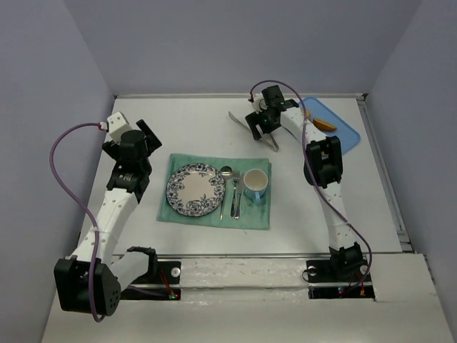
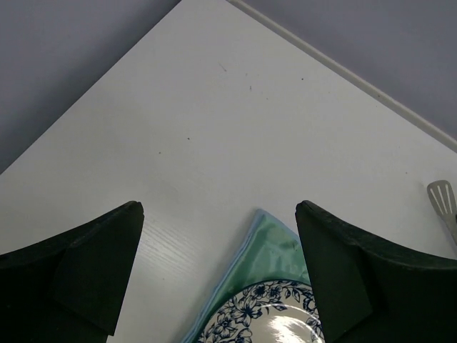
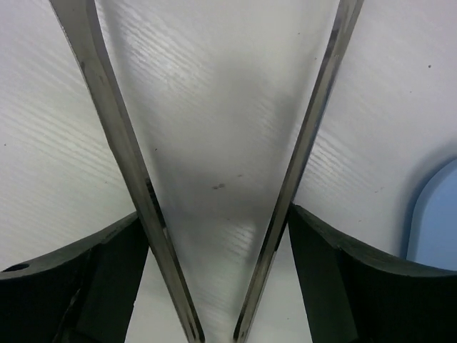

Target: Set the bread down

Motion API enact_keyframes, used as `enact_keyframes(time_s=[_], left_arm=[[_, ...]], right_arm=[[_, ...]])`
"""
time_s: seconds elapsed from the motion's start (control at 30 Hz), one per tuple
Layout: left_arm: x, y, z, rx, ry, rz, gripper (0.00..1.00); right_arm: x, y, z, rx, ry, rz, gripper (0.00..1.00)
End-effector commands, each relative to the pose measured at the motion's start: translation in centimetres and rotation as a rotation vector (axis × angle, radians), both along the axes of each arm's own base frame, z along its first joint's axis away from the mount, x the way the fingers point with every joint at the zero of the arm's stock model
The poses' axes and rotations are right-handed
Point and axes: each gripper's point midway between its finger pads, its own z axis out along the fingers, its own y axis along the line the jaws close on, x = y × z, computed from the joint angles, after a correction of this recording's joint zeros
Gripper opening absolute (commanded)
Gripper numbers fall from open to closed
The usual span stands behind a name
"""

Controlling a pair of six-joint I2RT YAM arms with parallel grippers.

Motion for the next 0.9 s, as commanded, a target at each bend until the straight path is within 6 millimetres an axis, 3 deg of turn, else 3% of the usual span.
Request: enact_keyframes(time_s=[0.0, 0.07, 0.1, 0.2, 0.3, 0.33, 0.37, 0.4, 0.43, 0.47, 0.5, 0.53, 0.57, 0.6, 0.67, 0.7, 0.77, 0.8, 0.87], left_arm=[[0.3, 0.8, 2.9, 0.011, -0.073, 0.038, 0.99], [0.2, 0.8, 2.9, 0.013, -0.071, 0.039, 0.99], [0.1, 0.8, 2.9, 0.012, -0.072, 0.039, 0.99], [0.0, 0.7, 3.2, 0.006, -0.083, 0.036, 0.99], [-0.2, 0.6, 3.5, 0.000, -0.093, 0.026, 0.99], [-0.2, 0.5, 3.5, -0.003, -0.096, 0.024, 0.99], [-0.3, 0.5, 3.6, -0.004, -0.099, 0.021, 0.99], [-0.4, 0.4, 3.8, -0.009, -0.108, 0.017, 0.99], [-0.5, 0.4, 3.9, -0.012, -0.113, 0.016, 0.99], [-0.7, 0.4, 3.9, -0.015, -0.115, 0.014, 0.99], [-0.9, 0.2, 4.2, -0.021, -0.126, 0.005, 0.99], [-1.0, 0.2, 4.3, -0.024, -0.131, 0.003, 0.99], [-1.1, 0.2, 4.2, -0.026, -0.132, 0.000, 0.99], [-1.3, 0.1, 4.5, -0.030, -0.144, -0.004, 0.99], [-1.4, -0.1, 4.6, -0.035, -0.150, -0.014, 0.99], [-1.5, -0.1, 4.7, -0.037, -0.156, -0.014, 0.99], [-1.6, -0.1, 4.8, -0.041, -0.160, -0.016, 0.99], [-1.7, -0.1, 4.9, -0.042, -0.166, -0.018, 0.99], [-1.8, -0.2, 5.0, -0.046, -0.170, -0.020, 0.99]], right_arm=[[-0.1, -0.2, -1.2, -0.027, 0.031, -0.018, 0.57], [-0.1, -0.1, -0.7, -0.019, 0.026, -0.022, 0.41], [0.1, 0.0, 0.5, -0.007, 0.007, -0.024, 0.29], [0.1, 0.6, 2.7, 0.036, -0.021, -0.025, 0.13], [0.7, 1.2, 8.0, 0.120, -0.121, -0.074, 0.07], [0.8, 1.2, 12.1, 0.160, -0.194, -0.090, 0.07], [0.2, 1.0, 12.9, 0.176, -0.200, -0.109, 0.07], [0.5, 1.2, 15.1, 0.227, -0.252, -0.141, 0.07], [-0.4, 0.9, 16.3, 0.242, -0.257, -0.164, 0.07], [-1.1, 0.6, 21.9, 0.304, -0.368, -0.175, 0.07], [-1.8, 0.0, 21.6, 0.324, -0.366, -0.236, 0.07], [-2.7, -0.7, 22.8, 0.337, -0.387, -0.269, 0.07], [-4.4, -1.6, 26.3, 0.371, -0.446, -0.297, 0.07], [-5.5, -3.3, 24.4, 0.336, -0.422, -0.392, 0.07], [-7.6, -5.5, 24.3, 0.321, -0.425, -0.477, 0.07], [-10.1, -6.8, 23.5, 0.313, -0.407, -0.528, 0.07], [-12.2, -9.0, 22.4, 0.308, -0.390, -0.588, 0.07], [-14.6, -9.8, 21.3, 0.309, -0.369, -0.615, 0.07], [-16.6, -11.5, 20.3, 0.308, -0.351, -0.659, 0.07]])
